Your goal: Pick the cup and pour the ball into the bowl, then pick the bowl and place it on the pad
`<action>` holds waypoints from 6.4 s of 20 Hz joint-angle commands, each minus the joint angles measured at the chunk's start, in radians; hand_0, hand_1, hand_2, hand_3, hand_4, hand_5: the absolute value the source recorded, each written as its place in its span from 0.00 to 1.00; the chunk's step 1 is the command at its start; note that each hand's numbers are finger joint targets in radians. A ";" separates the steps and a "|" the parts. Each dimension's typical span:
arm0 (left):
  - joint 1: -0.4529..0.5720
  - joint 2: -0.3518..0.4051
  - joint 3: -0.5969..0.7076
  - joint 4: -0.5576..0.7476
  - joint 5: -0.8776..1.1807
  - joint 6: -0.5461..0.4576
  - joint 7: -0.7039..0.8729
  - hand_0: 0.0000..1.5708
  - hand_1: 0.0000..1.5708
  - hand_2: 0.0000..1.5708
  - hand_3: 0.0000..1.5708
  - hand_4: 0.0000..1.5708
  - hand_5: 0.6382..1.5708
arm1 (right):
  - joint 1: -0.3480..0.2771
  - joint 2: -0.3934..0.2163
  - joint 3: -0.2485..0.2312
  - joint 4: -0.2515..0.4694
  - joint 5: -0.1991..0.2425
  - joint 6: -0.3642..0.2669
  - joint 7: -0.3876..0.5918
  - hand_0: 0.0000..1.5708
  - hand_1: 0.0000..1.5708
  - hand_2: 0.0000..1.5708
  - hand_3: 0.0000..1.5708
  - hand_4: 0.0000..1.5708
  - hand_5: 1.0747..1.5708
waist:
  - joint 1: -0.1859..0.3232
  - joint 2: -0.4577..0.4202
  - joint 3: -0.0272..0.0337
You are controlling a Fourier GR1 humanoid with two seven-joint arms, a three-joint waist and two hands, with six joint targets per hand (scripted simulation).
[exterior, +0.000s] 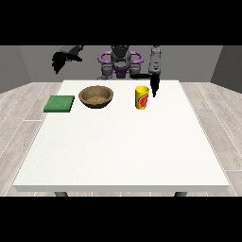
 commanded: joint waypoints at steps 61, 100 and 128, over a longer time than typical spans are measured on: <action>-0.548 -0.056 -0.767 0.503 -1.359 0.117 0.919 0.00 0.00 0.70 0.99 0.50 1.00 | -0.050 -0.153 -0.131 0.407 -0.143 0.185 0.022 0.00 0.00 0.00 0.22 0.29 1.00 | -0.004 -0.278 0.0008; -0.090 -0.054 -0.301 0.144 -0.665 0.346 0.540 0.28 0.28 0.00 0.00 0.55 0.94 | -0.024 -0.068 -0.121 0.324 -0.176 0.083 0.082 0.00 0.00 0.00 0.13 0.38 0.98 | 0.143 -0.199 -0.0269; 0.193 -0.014 -0.302 -0.270 -0.175 -0.008 0.197 0.00 0.00 0.00 0.00 0.61 0.85 | -0.115 0.052 -0.078 0.901 -0.003 -0.023 -0.446 0.00 0.00 0.00 0.00 0.21 1.00 | 0.226 -0.098 0.0012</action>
